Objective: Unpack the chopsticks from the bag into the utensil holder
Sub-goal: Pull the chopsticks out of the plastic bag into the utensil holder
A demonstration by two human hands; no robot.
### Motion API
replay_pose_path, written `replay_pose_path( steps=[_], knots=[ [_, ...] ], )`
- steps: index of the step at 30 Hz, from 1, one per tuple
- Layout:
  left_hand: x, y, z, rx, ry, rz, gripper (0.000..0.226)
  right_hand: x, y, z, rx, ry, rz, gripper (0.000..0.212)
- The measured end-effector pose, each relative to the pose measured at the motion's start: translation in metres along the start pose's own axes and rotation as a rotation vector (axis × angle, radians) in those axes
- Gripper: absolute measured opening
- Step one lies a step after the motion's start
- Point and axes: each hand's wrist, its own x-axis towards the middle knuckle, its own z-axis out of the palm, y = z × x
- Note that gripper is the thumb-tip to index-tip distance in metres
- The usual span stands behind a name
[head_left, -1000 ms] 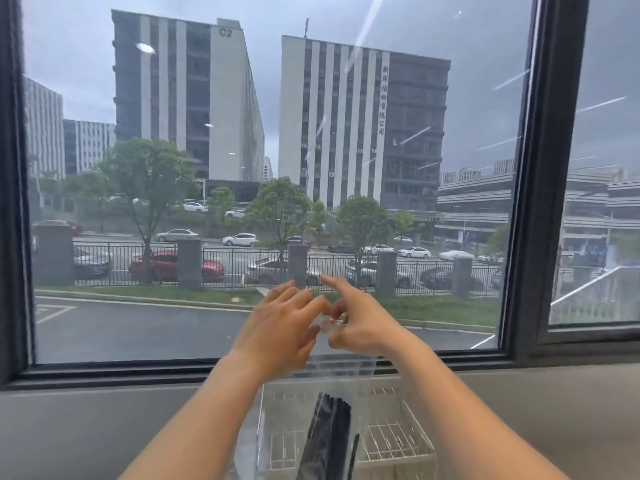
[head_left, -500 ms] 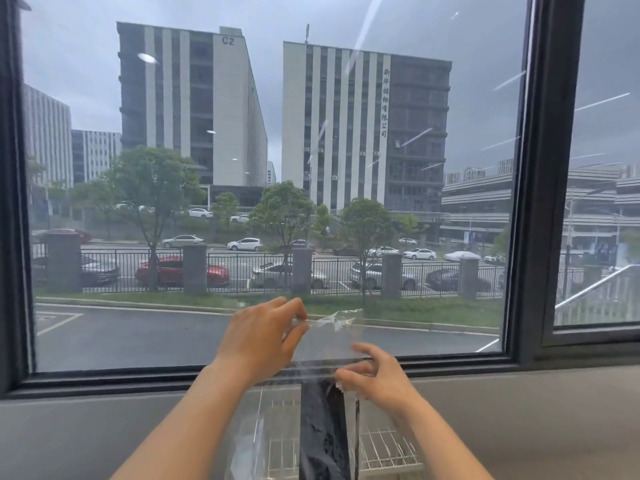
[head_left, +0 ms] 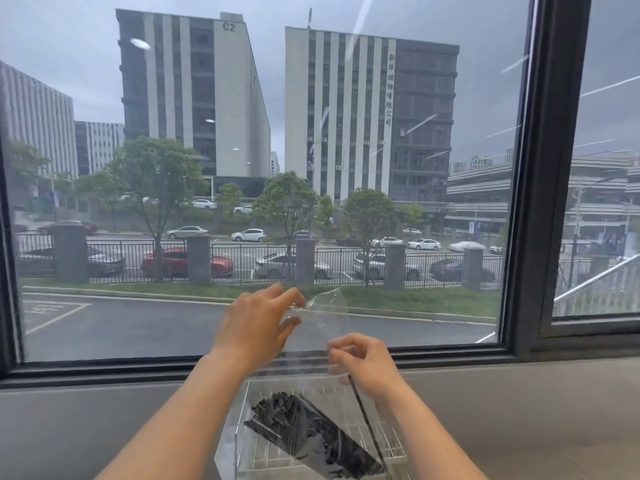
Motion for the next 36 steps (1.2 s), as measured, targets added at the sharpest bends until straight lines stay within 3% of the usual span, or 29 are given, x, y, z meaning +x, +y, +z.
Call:
replay_pose_path(
  steps=[3, 18, 26, 31, 36],
  knots=[
    [0.003, 0.003, 0.001, -0.044, 0.002, -0.034, 0.017, 0.001, 0.002, -0.003, 0.006, -0.006, 0.000, 0.006],
    [0.019, 0.005, 0.004, -0.124, 0.118, -0.142, 0.017, 0.011, 0.017, -0.007, 0.039, -0.032, 0.020, 0.005],
    [0.026, 0.010, -0.006, -0.125, 0.010, 0.022, 0.016, 0.008, 0.016, -0.011, 0.044, -0.255, 0.049, 0.033],
    [0.027, 0.011, -0.005, -0.121, -0.078, 0.101, 0.029, 0.001, 0.024, -0.003, 0.020, -0.387, 0.054, 0.045],
    [0.029, 0.012, -0.004, -0.114, -0.131, 0.129, 0.038, -0.003, 0.031, -0.005, 0.258, -0.667, 0.085, 0.057]
  ],
)
